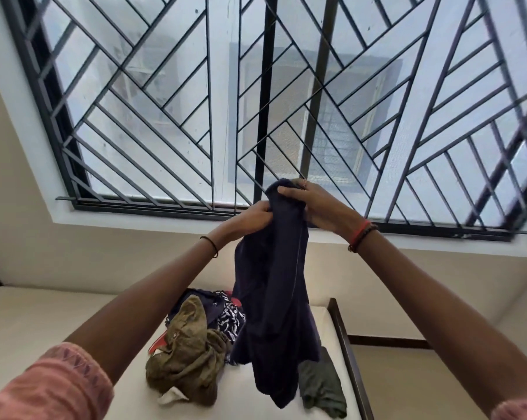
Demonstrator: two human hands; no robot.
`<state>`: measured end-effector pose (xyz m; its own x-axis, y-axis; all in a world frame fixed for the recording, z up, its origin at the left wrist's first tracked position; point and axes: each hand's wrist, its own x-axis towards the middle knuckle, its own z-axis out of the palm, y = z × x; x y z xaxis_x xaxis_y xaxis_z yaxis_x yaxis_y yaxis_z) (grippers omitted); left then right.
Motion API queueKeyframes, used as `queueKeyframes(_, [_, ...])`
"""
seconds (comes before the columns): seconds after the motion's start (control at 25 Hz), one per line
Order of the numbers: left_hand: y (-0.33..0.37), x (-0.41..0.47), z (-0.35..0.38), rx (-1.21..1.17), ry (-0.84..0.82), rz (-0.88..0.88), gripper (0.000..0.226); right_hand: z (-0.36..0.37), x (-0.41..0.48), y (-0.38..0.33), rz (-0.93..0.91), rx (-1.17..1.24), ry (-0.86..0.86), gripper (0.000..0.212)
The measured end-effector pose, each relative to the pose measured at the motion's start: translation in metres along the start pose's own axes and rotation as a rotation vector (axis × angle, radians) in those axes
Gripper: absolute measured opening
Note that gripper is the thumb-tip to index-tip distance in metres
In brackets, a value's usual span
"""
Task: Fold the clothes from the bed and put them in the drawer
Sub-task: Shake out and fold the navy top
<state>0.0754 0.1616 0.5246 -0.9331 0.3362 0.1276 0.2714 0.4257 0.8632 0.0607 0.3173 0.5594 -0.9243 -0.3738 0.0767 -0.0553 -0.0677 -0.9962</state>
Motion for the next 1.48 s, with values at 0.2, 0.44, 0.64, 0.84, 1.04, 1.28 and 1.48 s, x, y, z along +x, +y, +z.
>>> queueKeyframes(0.2, [0.015, -0.005, -0.023, -0.145, 0.054, 0.090, 0.029, -0.013, -0.026, 0.071, -0.187, 0.040, 0.152, 0.062])
queueKeyframes(0.44, [0.036, -0.007, -0.051, -0.230, 0.151, 0.125, 0.033, -0.012, -0.043, 0.191, 0.218, -0.398, 0.195, 0.062])
queueKeyframes(0.64, [0.041, -0.008, -0.072, -0.334, 0.192, 0.122, 0.030, -0.011, -0.017, 0.201, 0.276, -0.769, 0.278, 0.011])
queueKeyframes(0.84, [-0.015, -0.015, -0.115, -0.261, 0.281, 0.032, 0.026, -0.042, -0.006, 0.183, 0.307, -0.539, 0.240, 0.031])
queueKeyframes(1.04, [-0.110, -0.025, -0.119, 0.149, 0.071, -0.244, 0.031, -0.046, 0.004, 0.138, 0.246, -0.118, 0.310, 0.023])
queueKeyframes(1.28, [-0.155, -0.036, -0.083, 0.435, -0.352, -0.582, 0.032, -0.015, 0.018, 0.098, 0.351, -0.036, 0.161, 0.019])
queueKeyframes(1.48, [-0.106, -0.027, -0.047, -0.094, -0.216, -0.328, 0.034, 0.005, 0.034, 0.082, 0.463, -0.056, 0.153, 0.019])
